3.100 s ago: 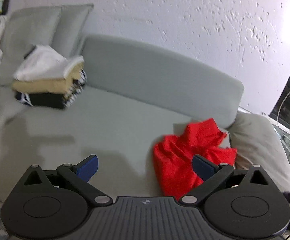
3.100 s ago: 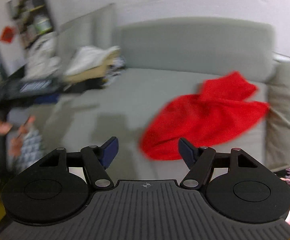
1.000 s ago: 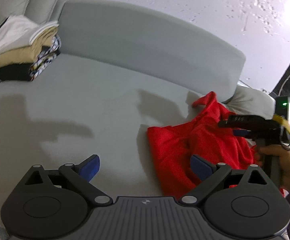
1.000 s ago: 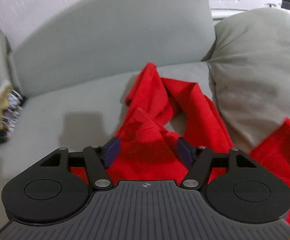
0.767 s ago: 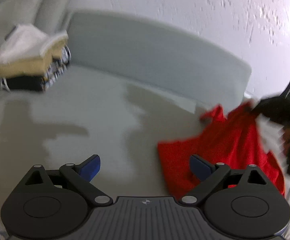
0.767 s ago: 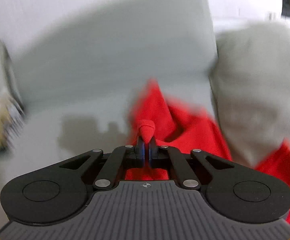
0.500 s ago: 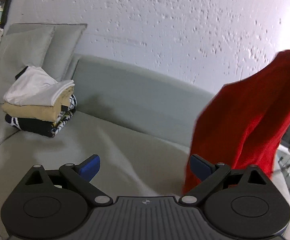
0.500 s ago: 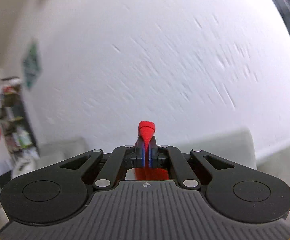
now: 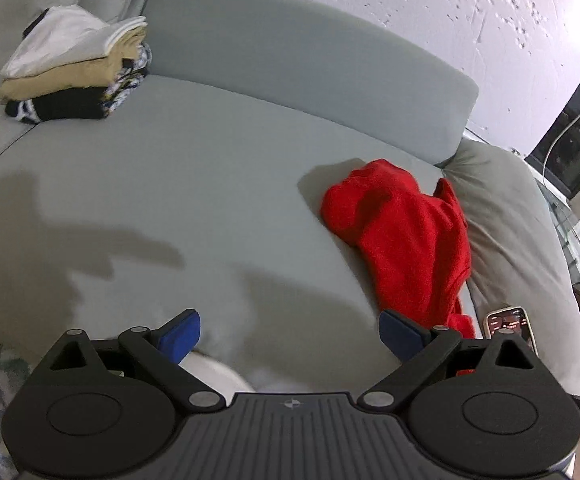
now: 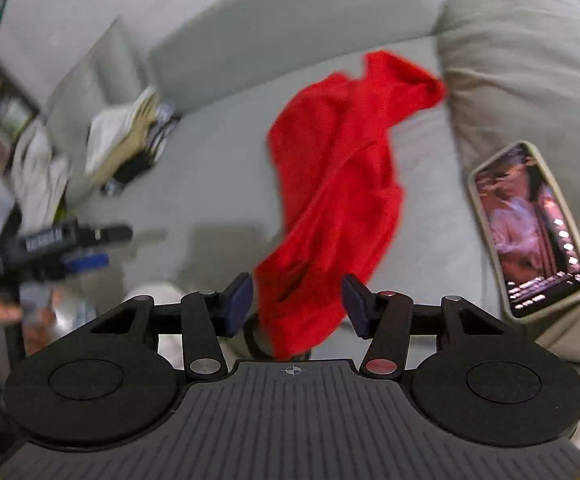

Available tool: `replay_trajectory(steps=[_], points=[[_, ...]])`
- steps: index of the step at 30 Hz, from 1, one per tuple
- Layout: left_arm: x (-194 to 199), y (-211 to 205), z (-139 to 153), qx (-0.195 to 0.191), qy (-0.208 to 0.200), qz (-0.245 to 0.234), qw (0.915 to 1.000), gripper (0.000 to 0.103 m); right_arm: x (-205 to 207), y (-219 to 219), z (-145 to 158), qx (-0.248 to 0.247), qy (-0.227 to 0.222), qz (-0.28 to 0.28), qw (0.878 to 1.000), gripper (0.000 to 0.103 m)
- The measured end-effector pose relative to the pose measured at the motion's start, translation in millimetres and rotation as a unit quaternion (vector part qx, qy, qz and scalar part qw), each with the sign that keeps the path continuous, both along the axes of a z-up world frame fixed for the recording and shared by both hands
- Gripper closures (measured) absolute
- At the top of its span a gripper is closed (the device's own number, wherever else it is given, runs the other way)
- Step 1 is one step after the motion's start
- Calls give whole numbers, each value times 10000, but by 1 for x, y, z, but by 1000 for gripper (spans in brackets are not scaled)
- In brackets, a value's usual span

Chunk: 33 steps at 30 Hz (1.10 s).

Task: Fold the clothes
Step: 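Lay the T-shirt on the sofa and open the right tool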

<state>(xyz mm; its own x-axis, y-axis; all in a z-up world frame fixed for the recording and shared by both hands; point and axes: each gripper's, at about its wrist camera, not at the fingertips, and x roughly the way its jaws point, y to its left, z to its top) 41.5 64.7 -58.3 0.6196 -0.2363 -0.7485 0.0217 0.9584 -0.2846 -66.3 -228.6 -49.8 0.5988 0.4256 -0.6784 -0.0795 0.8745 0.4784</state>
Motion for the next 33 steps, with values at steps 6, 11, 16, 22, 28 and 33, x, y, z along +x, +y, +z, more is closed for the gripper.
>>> replay_trajectory(steps=[6,11,16,22,28,33], points=[[-19,-25,21,116,636,-1304,9894,14,1,-15,-12,128,496,-397,9979,52],[-39,-19,43,967,40,-1583,9826,6,-17,-38,-9,247,298,-810,9960,48],[-10,-41,34,976,-584,-1527,9817,12,3,-38,-35,595,669,-753,9931,47],[60,-100,8,842,-274,-1897,9778,64,31,-36,-62,1012,845,-632,9893,47],[114,-180,-3,1255,-207,-2307,9647,28,47,-44,-67,1312,785,-699,9858,45],[159,-240,-25,1819,179,-2333,9551,24,47,-55,-78,1537,888,-865,9803,45]])
